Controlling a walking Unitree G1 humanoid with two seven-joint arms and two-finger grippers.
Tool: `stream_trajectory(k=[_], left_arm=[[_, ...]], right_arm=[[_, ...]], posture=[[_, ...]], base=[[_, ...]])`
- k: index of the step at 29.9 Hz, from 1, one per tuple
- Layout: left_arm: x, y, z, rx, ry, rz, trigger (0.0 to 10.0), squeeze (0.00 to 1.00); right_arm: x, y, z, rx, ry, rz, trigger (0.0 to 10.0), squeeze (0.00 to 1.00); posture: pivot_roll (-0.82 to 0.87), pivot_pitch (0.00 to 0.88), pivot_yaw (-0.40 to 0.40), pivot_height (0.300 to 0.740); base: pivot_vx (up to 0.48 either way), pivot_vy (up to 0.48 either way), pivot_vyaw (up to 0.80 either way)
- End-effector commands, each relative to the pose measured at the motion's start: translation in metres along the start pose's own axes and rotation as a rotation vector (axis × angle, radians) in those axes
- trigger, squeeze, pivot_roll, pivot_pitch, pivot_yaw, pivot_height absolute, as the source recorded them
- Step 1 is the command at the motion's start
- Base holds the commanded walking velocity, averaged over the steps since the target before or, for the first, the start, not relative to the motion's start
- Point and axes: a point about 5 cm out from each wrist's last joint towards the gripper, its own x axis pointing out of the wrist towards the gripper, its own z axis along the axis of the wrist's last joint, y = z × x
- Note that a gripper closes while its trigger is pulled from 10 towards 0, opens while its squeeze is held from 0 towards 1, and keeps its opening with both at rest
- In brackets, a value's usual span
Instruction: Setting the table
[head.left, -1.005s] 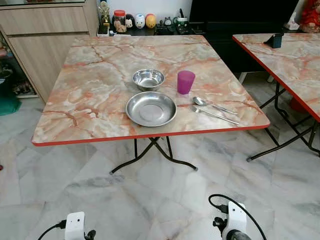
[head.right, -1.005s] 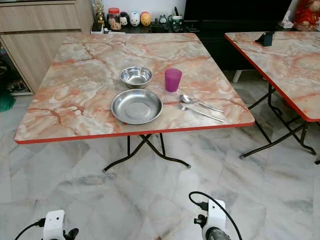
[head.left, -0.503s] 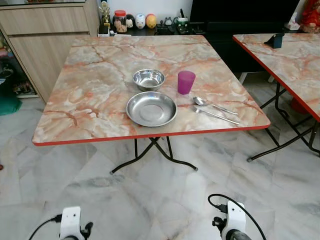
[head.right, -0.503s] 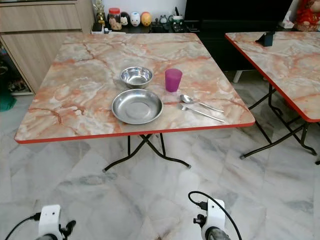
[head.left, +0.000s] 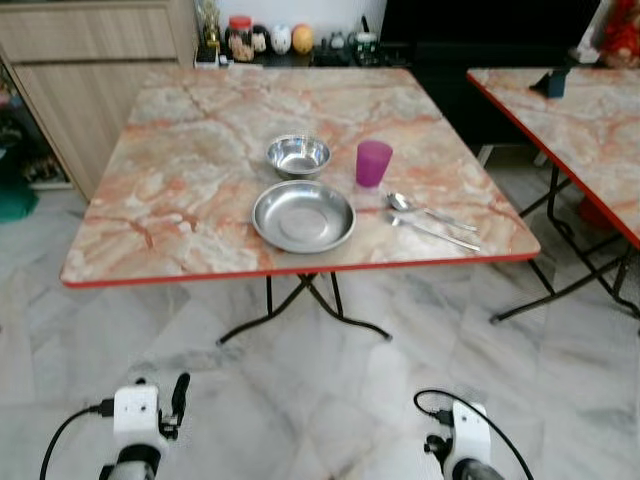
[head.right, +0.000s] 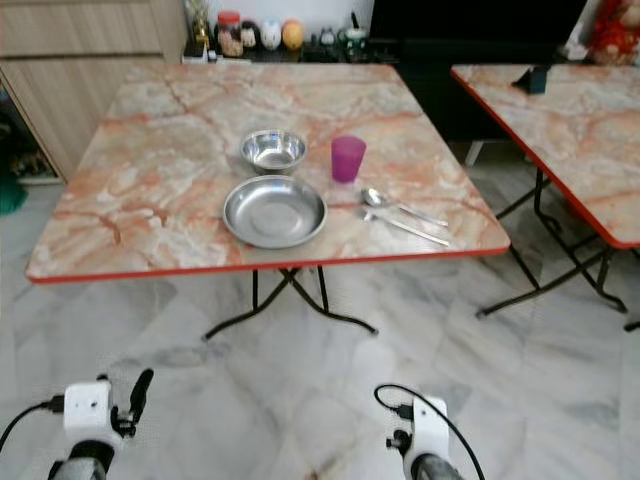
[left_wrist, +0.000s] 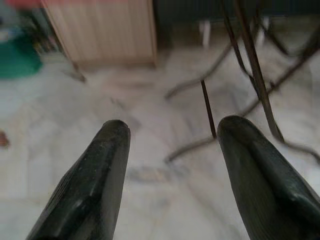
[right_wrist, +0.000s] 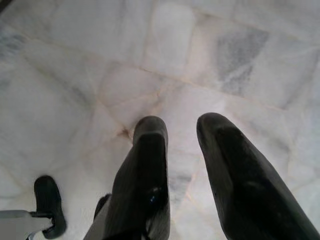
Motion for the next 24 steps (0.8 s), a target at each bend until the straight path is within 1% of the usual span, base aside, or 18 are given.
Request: stream_trajectory(k=[1,2,4,5,6,9,11,12,14,15,17,21,24], left_arm=[[0.002,-0.004,0.023,-0.006,-0.107,0.005,10.0,0.00],[0.003,-0.007,0.037,-0.014,-0.163,0.006,10.0,0.00],[0.004,-0.010,0.051,-0.017,-0.203,0.007,10.0,0.00],[0.007,-0.016,0.066,-0.026,-0.246,-0.007,10.0,0.00],[0.008,-0.018,0.071,-0.029,-0.261,-0.016,10.0,0.00],[0.025,-0.037,0.091,-0.046,-0.302,-0.100,10.0,0.00],[0.034,-0.046,0.097,-0.072,-0.305,-0.131,10.0,0.00],[0.046,-0.051,0.102,-0.184,-0.287,-0.107,10.0,0.00],[0.051,-0.054,0.104,-0.238,-0.275,-0.102,10.0,0.00],[0.057,-0.060,0.107,-0.220,-0.271,-0.146,10.0,0.00],[0.060,-0.063,0.108,-0.202,-0.265,-0.168,10.0,0.00],[0.063,-0.065,0.109,-0.167,-0.256,-0.194,10.0,0.00],[0.065,-0.064,0.111,-0.149,-0.256,-0.195,10.0,0.00]], right_arm=[[0.000,-0.003,0.000,-0.015,0.005,-0.003,10.0,0.00],[0.000,-0.003,0.000,-0.019,0.006,-0.002,10.0,0.00],[0.000,-0.004,0.000,-0.020,0.007,-0.001,10.0,0.00],[0.000,-0.004,0.000,-0.020,0.006,-0.002,10.0,0.00],[0.000,-0.004,0.000,-0.020,0.005,-0.003,10.0,0.00],[-0.001,-0.005,0.000,-0.018,0.004,-0.006,10.0,0.00],[0.000,-0.004,0.000,-0.018,0.004,-0.005,10.0,0.00],[0.000,-0.003,0.001,-0.016,0.002,-0.003,10.0,0.00],[0.000,-0.003,0.001,-0.013,0.000,-0.002,10.0,0.00],[0.000,-0.002,0.001,-0.011,-0.003,-0.002,10.0,0.00],[0.000,-0.002,0.002,-0.009,-0.005,-0.002,10.0,0.00],[0.000,0.000,0.001,-0.002,-0.006,0.001,10.0,0.00],[0.000,-0.001,0.001,0.001,-0.005,-0.002,10.0,0.00]], posture=[[0.15,0.000,-0.111,0.740],[0.15,0.000,-0.112,0.740],[0.15,0.000,-0.112,0.740],[0.16,0.000,-0.116,0.740],[0.16,0.000,-0.116,0.740],[0.16,0.000,-0.114,0.740],[0.16,0.000,-0.109,0.740],[0.14,0.000,-0.102,0.740],[0.13,0.000,-0.091,0.740],[0.12,0.000,-0.086,0.740],[0.12,0.000,-0.083,0.740],[0.11,0.000,-0.079,0.740],[0.12,0.000,-0.081,0.740]], base=[[0.000,0.000,0.00],[0.000,0.000,0.00],[0.000,0.000,0.00],[0.000,0.000,0.00],[0.000,0.000,0.00],[0.000,0.000,0.00],[0.000,0.000,0.00],[0.000,0.000,0.00],[0.000,0.000,0.00],[0.000,0.000,0.00],[0.000,0.000,0.00],[0.000,0.000,0.00],[0.000,0.000,0.00]])
